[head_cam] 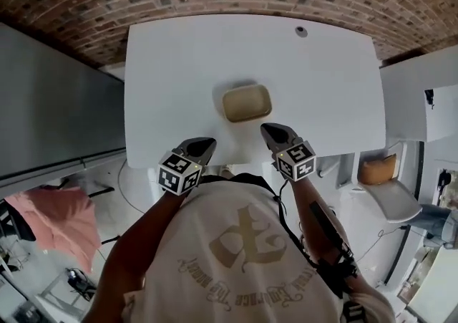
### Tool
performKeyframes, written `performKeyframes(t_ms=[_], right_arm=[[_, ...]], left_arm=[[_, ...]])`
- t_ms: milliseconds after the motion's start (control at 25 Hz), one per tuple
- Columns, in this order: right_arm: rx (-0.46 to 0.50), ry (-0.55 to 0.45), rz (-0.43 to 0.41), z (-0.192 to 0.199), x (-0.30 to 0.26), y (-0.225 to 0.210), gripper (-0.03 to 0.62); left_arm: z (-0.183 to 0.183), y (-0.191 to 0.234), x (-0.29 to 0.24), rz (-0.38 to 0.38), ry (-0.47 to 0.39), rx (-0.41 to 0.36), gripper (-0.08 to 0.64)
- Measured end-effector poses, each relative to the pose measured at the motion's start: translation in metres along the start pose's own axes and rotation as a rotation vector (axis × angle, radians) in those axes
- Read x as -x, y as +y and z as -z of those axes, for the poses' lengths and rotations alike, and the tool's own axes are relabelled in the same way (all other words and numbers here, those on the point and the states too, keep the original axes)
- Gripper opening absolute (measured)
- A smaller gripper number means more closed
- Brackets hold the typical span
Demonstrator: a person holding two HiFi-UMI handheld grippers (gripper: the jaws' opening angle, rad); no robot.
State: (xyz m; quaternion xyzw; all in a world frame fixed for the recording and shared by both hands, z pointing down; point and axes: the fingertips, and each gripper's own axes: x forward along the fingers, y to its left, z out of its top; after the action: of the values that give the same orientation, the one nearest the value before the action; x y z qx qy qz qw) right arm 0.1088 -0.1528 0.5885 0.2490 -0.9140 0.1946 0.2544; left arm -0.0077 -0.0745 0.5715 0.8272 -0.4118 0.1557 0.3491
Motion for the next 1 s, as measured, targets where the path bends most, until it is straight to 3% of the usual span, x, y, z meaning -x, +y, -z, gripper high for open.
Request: performKeyframes(t_ms=[160, 480, 720, 1000], right_arm=[[0.136, 0.085, -0.052, 0.007, -0.014, 0.001, 0.009], [0.615, 0.271, -0.168, 0.018, -0.036, 0.015, 0.017], [0.887, 0.38, -0.257, 0.03, -0.046, 0.014, 0.039], [1.074, 0.501, -0.294, 0.044, -0.054, 0.001, 0.051]], left_arm=[[0.004, 0.003, -0.002, -0.026, -0.013, 0.038, 0.004], [0.01, 0.003, -0.004, -0.085, -0.038, 0.104, 0.005], [0.015, 0.016, 0.004, -0.142, -0.068, 0.154, 0.005], [0.019, 0.022, 0.016, -0.191, -0.099, 0.195, 0.004]])
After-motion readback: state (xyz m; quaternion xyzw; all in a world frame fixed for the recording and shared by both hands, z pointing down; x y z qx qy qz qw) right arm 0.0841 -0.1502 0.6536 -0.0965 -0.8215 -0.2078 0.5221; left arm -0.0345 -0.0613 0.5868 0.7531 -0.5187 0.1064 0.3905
